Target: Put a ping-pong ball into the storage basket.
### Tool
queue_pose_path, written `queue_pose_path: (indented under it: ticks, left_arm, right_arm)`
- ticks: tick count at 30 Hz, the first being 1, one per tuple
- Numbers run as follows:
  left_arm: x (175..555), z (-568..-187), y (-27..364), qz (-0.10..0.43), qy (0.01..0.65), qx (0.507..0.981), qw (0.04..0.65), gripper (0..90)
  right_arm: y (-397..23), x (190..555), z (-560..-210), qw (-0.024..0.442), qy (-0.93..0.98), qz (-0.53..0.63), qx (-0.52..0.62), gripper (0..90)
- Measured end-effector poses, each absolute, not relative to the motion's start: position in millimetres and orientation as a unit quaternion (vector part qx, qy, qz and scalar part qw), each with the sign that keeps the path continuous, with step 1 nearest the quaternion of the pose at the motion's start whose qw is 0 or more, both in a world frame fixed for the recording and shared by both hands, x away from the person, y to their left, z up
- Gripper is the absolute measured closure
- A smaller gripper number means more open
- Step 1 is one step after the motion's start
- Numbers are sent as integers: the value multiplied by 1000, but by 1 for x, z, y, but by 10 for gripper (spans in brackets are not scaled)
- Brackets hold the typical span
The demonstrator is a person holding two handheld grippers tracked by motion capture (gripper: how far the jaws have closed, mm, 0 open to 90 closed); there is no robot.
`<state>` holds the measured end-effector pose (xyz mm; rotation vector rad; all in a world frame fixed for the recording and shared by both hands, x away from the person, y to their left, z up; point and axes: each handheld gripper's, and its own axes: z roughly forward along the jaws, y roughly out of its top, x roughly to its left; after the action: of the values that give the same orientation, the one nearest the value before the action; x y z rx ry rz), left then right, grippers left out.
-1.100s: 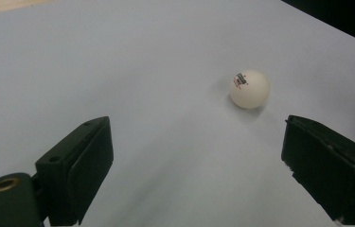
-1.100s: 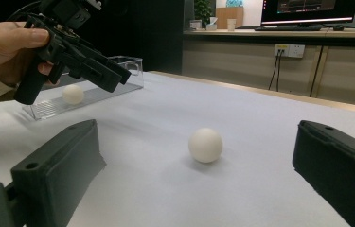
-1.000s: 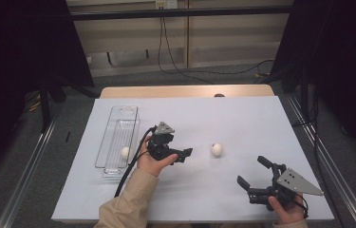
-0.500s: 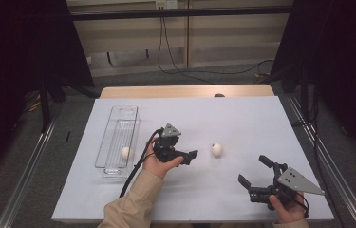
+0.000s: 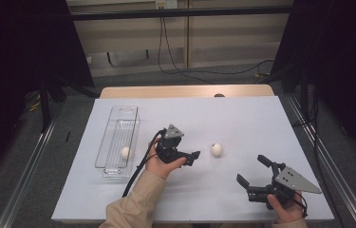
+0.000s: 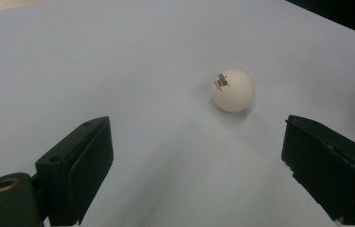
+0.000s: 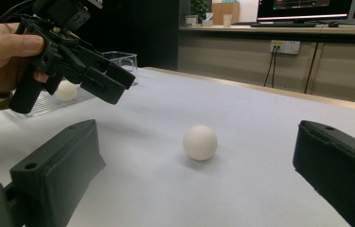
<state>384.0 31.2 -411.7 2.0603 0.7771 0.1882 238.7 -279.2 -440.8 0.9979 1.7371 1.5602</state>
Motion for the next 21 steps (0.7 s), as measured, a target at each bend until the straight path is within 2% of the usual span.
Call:
queue_pose_path:
  ticks: [21]
  left_arm:
    - [381, -416, 20, 75, 301, 838, 449, 99]
  right_arm:
    - [-278, 240, -442, 295, 655, 587, 374, 11]
